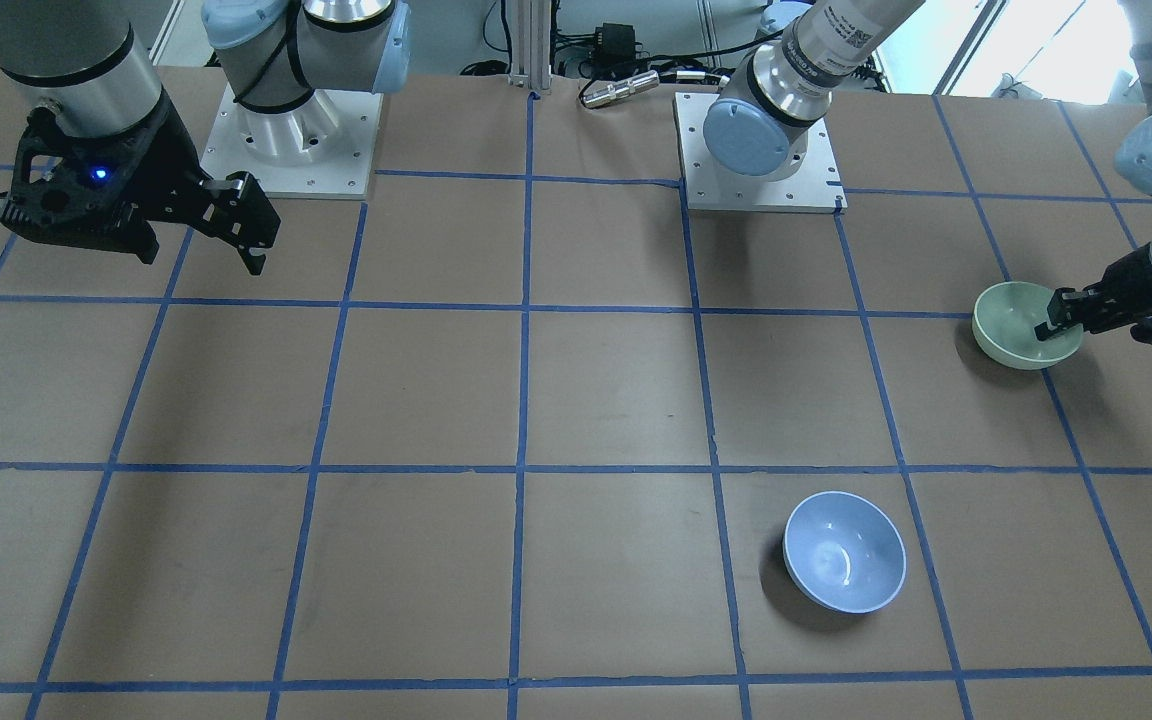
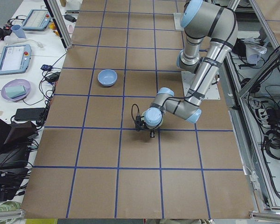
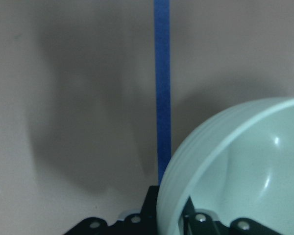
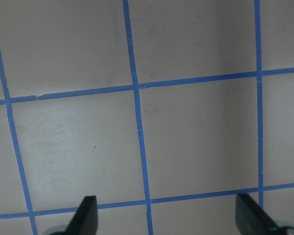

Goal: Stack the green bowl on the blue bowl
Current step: 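Close the left gripper on the pale green bowl's rim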

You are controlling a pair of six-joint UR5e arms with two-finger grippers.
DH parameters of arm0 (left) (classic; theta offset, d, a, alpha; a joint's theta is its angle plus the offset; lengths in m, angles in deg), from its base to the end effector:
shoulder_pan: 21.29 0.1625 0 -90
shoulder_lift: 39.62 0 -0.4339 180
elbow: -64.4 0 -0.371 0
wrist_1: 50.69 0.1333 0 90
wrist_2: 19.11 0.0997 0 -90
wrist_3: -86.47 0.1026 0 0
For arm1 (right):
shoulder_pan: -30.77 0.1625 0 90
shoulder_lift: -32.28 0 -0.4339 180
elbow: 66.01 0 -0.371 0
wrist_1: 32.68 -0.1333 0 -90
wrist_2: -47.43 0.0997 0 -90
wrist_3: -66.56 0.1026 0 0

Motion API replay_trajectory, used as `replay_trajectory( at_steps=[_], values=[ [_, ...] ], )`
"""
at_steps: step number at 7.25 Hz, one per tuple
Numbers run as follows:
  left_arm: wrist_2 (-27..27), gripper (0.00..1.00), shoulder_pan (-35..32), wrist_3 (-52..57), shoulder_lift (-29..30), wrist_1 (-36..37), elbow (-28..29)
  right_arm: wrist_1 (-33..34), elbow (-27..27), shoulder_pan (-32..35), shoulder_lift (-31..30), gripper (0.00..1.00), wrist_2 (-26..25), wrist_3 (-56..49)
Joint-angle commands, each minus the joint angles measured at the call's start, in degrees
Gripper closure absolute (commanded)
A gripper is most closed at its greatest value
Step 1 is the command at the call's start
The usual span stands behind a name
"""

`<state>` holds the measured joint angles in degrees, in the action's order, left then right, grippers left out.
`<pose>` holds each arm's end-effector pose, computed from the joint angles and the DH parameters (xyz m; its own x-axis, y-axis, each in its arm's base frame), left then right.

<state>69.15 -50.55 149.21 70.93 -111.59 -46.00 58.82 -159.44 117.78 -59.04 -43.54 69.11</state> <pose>0.3774 -0.3678 0.2048 -0.9803 0.0244 0.1962 0.0384 0.9970 0.0676 0.1074 -0.4656 0.4790 -0.9952 0.0964 0.0174 0.0965 0.9953 0.0099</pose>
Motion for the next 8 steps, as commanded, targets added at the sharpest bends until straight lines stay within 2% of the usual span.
replay_trajectory(
  at_steps=[1, 5, 8],
  values=[
    [-0.8, 1.00, 0.1, 0.1, -0.5, -2.0, 0.5, 0.0, 0.0, 0.0, 0.0, 0.00, 0.0, 0.0],
    [-1.3, 1.00, -0.3, -0.2, -2.1, -3.1, 0.9, 0.0, -0.1, 0.0, 0.0, 0.00, 0.0, 0.0],
    [-4.1, 1.00, -2.8, -3.0, -2.9, -17.2, 11.6, 0.0, 0.0, 0.0, 0.0, 0.00, 0.0, 0.0]
  ],
)
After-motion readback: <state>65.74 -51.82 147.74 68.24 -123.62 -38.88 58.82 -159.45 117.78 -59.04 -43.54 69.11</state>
